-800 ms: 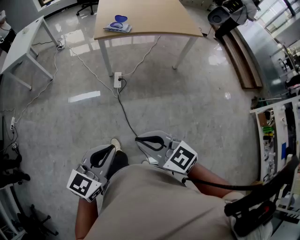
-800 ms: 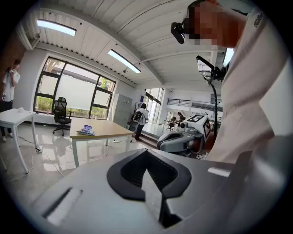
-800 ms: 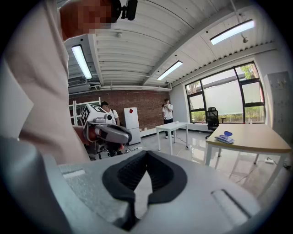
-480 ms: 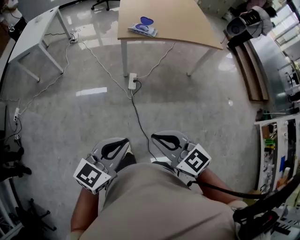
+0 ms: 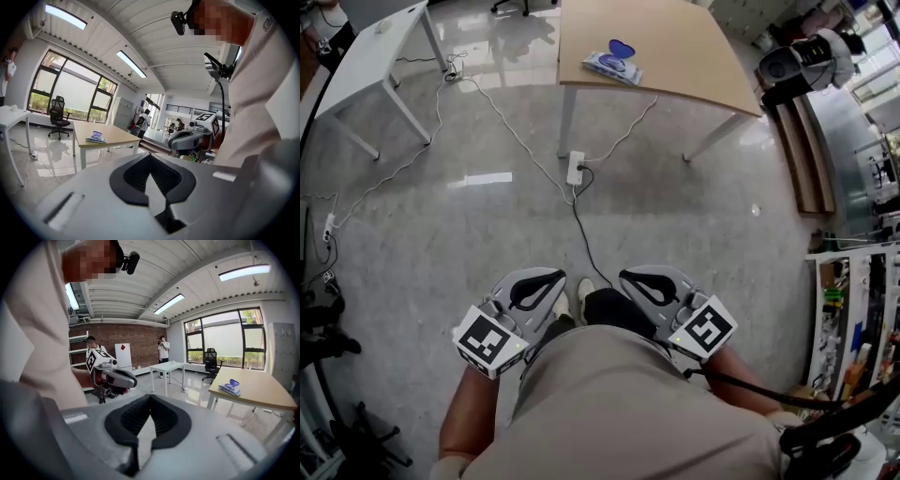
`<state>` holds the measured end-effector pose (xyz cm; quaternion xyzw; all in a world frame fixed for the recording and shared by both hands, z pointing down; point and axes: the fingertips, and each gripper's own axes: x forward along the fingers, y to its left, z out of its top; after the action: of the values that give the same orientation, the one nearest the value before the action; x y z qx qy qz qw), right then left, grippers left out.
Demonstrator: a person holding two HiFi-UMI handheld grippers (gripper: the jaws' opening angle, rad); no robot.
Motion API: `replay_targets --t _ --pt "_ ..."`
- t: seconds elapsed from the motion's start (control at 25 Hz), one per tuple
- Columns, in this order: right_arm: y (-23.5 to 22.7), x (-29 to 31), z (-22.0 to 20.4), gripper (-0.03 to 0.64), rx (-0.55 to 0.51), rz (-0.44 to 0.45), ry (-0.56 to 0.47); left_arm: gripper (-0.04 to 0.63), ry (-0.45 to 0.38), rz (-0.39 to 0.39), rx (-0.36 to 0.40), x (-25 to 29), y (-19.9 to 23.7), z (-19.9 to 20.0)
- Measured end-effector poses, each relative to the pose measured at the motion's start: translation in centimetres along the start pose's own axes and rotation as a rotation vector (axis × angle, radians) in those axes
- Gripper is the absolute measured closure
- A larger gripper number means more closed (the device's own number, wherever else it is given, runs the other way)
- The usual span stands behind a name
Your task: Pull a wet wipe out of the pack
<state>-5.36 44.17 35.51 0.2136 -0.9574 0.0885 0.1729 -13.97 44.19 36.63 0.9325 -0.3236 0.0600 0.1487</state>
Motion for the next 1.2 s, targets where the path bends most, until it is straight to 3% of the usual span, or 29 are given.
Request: replay_targets --t 0.4,0.56,0.8,1.2 --pt "-6.7 4.2 1.4 0.615 -0.024 0.058 -0.025 0.594 0.025 0.039 0.013 4.2 5.2 2.3" --pt "-12.6 5.2 3.2 0.615 -0.010 0.045 -0.082 0.594 0.060 0.058 0.031 7.9 8.8 4.4" --pt "-23.3 5.2 5.0 0.615 0.009 0.007 -0.113 0.594 0.106 0.004 0.081 16.9 13.5 8.2" --pt "-37.0 7.3 4.7 0.615 0.037 -0.042 -0.097 0.594 0.119 -0.061 0.129 30.0 20.8 11.8"
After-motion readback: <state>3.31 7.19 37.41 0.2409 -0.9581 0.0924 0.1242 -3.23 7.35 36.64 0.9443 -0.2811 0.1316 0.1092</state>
